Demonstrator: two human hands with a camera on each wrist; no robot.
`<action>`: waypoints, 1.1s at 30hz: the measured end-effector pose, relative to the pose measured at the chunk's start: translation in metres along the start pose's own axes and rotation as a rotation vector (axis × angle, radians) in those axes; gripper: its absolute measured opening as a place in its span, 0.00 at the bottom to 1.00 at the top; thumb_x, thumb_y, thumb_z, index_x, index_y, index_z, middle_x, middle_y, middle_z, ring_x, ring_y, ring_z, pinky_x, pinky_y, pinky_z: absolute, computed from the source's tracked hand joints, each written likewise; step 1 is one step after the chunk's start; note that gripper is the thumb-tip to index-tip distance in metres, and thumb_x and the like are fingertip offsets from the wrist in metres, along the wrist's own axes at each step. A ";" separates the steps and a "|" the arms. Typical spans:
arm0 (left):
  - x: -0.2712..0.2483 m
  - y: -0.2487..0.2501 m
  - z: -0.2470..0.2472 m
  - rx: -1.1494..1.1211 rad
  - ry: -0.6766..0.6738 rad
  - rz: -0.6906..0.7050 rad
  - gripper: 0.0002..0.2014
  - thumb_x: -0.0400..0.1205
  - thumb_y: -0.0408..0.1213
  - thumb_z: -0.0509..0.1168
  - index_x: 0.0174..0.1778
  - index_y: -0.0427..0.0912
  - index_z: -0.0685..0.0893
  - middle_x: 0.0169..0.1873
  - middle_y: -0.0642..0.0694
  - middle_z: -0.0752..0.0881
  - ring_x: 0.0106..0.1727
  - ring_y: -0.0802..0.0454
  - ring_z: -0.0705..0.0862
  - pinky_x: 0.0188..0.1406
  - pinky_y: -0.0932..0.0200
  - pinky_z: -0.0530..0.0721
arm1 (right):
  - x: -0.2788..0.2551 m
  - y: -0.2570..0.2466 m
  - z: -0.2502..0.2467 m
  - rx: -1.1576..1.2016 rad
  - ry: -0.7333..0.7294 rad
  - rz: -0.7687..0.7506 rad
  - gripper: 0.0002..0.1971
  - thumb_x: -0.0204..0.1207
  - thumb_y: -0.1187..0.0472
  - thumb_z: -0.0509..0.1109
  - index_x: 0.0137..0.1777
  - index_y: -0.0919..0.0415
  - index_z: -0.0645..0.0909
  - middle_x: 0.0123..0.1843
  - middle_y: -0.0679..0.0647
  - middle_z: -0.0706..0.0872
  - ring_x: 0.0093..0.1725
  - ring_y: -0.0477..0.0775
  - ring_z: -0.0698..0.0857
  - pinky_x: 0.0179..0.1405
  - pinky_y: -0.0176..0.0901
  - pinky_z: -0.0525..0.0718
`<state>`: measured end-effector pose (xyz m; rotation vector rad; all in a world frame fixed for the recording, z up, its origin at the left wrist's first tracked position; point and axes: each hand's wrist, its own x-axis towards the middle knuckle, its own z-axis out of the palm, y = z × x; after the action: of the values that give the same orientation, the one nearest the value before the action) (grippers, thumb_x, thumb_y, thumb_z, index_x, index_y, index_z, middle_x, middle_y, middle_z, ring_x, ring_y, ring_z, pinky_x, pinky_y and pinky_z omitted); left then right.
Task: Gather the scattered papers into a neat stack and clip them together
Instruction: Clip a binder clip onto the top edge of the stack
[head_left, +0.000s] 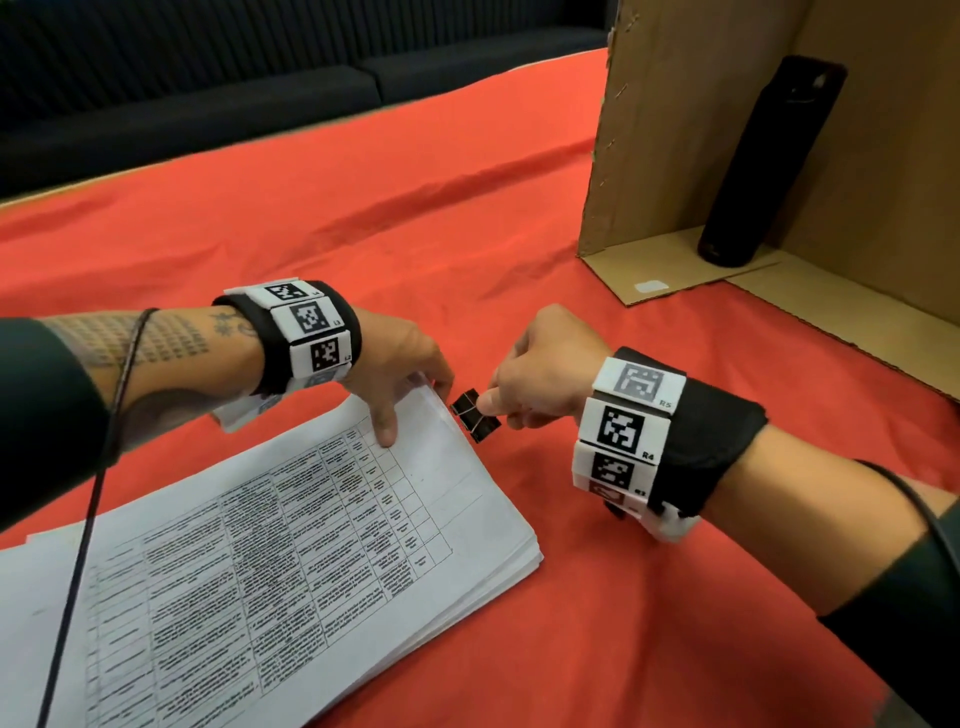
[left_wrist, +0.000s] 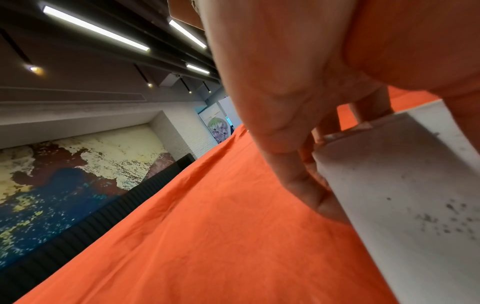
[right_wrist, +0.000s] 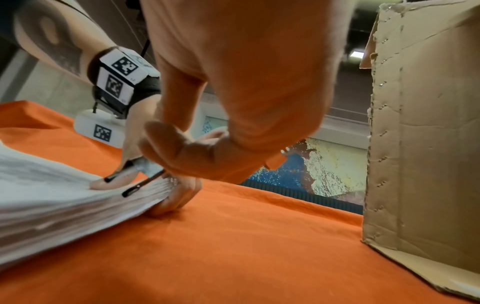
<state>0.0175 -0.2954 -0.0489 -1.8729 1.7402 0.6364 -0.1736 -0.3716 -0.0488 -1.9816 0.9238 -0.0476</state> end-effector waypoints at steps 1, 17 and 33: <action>-0.002 -0.001 0.001 -0.022 0.020 -0.007 0.36 0.63 0.51 0.88 0.66 0.57 0.81 0.53 0.49 0.89 0.55 0.50 0.87 0.36 0.65 0.79 | 0.002 0.001 -0.001 -0.014 0.007 0.010 0.09 0.66 0.65 0.85 0.39 0.71 0.91 0.28 0.61 0.91 0.38 0.64 0.95 0.47 0.65 0.94; -0.194 -0.058 0.132 -0.484 0.370 -0.866 0.71 0.54 0.95 0.45 0.84 0.45 0.63 0.79 0.41 0.76 0.70 0.42 0.83 0.74 0.43 0.78 | -0.008 0.025 -0.030 -0.503 -0.074 0.106 0.15 0.69 0.50 0.82 0.39 0.64 0.91 0.34 0.59 0.93 0.29 0.56 0.90 0.41 0.51 0.94; -0.229 -0.001 0.220 -1.250 0.474 -0.808 0.19 0.75 0.58 0.78 0.55 0.49 0.92 0.40 0.52 0.95 0.40 0.47 0.94 0.48 0.46 0.93 | -0.018 -0.026 0.055 -0.414 -0.241 0.029 0.16 0.76 0.49 0.79 0.45 0.59 0.77 0.45 0.51 0.84 0.47 0.55 0.84 0.38 0.43 0.76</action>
<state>0.0013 0.0213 -0.0700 -3.4699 0.4756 1.0954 -0.1503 -0.3124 -0.0550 -2.2876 0.8516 0.4216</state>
